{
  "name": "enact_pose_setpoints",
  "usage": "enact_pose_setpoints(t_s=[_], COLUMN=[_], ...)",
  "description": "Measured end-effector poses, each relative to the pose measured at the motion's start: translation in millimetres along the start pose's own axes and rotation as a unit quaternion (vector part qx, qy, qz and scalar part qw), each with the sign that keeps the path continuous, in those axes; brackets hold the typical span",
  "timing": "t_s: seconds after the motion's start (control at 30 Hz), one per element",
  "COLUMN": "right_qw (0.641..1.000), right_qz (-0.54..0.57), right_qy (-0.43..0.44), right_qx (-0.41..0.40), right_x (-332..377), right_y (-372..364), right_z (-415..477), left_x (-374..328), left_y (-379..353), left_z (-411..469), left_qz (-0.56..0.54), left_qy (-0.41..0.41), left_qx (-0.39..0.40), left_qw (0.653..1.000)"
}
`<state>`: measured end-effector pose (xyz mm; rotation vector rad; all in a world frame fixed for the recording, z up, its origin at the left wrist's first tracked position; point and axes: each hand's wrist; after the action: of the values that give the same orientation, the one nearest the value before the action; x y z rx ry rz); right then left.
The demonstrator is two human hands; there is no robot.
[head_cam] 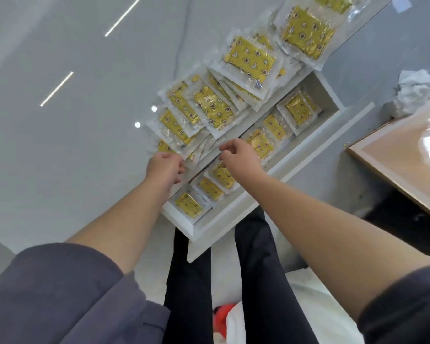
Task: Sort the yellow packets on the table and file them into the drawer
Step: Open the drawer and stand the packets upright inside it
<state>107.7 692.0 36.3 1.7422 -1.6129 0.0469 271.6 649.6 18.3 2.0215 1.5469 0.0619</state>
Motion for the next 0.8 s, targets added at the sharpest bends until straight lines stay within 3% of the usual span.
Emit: enact_pose_setpoints(t_s=[0.2, 0.8], right_qw=[0.995, 0.987], right_qz=[0.057, 0.096], right_qy=[-0.081, -0.13], right_qx=[0.002, 0.023], right_x=[3.7, 8.0], right_y=[-28.2, -32.7], right_z=[-14.4, -2.4], left_x=[-22.9, -73.8], left_y=[14.9, -18.1], left_z=[26.8, 36.7], left_qz=[-0.06, -0.057], left_qy=[0.059, 0.007], left_qx=[-0.021, -0.027], left_qw=[0.996, 0.998])
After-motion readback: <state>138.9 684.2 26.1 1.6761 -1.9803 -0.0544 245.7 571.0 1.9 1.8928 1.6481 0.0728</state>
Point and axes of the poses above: each hand's wrist, its own z-axis towards the middle knuckle, its own y-axis out of the back of the hand, x = y × z, and after that the axes turned 12 degrees about -x, right-handed
